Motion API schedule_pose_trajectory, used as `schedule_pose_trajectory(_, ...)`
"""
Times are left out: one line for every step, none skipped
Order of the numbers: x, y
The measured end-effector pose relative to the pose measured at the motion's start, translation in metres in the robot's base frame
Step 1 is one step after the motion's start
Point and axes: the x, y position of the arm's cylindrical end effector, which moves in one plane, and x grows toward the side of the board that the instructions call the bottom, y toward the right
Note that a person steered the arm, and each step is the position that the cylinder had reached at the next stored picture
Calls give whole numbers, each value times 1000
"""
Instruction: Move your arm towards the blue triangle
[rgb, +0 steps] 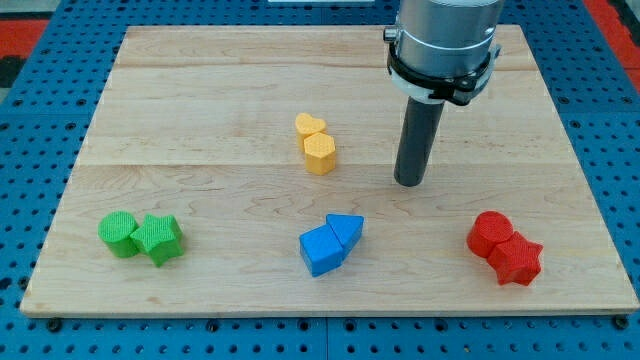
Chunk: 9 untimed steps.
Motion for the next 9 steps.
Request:
schedule_pose_trajectory(0,1)
schedule_pose_trajectory(0,1)
schedule_pose_trajectory(2,1)
schedule_pose_trajectory(5,0)
schedule_pose_trajectory(8,-1)
schedule_pose_trajectory(8,-2)
schedule_pose_trajectory(8,-19)
schedule_pose_trajectory(8,-20)
schedule_pose_trajectory(9,-20)
